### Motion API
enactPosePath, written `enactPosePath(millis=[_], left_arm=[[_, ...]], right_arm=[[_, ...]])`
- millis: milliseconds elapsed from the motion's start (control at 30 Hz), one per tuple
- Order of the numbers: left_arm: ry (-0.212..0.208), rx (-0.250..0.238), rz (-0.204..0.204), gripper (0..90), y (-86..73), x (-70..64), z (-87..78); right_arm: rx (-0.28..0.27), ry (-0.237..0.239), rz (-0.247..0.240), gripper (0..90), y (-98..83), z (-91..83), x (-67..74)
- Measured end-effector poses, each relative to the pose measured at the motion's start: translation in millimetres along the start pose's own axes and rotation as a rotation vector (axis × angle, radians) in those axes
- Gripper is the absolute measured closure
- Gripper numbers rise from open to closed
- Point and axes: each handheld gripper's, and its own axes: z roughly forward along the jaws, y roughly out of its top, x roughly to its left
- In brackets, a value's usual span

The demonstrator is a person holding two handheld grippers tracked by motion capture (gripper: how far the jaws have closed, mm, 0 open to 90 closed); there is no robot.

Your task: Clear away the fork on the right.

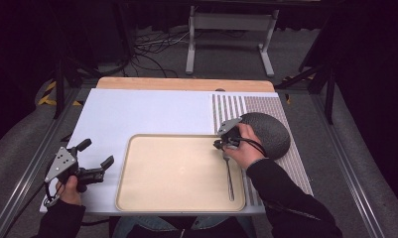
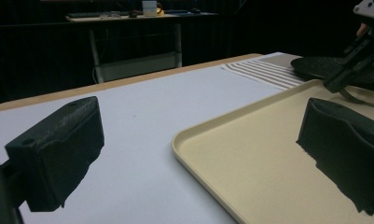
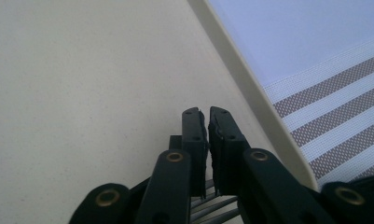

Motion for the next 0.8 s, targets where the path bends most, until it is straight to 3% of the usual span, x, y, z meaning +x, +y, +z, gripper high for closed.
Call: enactPosePath(millis=[100,233,333,433,500,633,800], left_arm=[[0.0,0.001,-0.003,0.7,-0.1,0.2,0.1],[0.001,-0.001,-0.004,0.7,-0.1,-0.2,0.6],[0.001,-0.002,-0.007,0.7,-0.1,0.1,0.4],[0.001,-0.001,-0.005,0.7,-0.1,0.0,0.6],[0.001,-0.002,-0.006,0.7,0.1,-0.2,0.8],[0.002,-0.004,-0.007,0.7,0.2,-0.2,0.8],[0.003,-0.002,-0.008,0.7,0.3,-0.5,1.5]], right_arm=[[-0.035,0.01,0.022,73.4,1.3,-6.6,-0.5],[-0.128,0.03,0.051,48.8,2.0,-14.2,0.0],[-0.172,0.03,0.06,36.9,1.5,-20.1,0.5],[-0.199,0.018,0.063,31.1,0.7,-26.4,0.5],[-0.245,0.007,0.073,25.5,-1.4,-35.2,0.8],[-0.273,-0.001,0.082,24.4,-6.4,-44.9,0.9],[-0.378,-0.026,0.134,22.6,-30.1,-68.8,-1.5]])
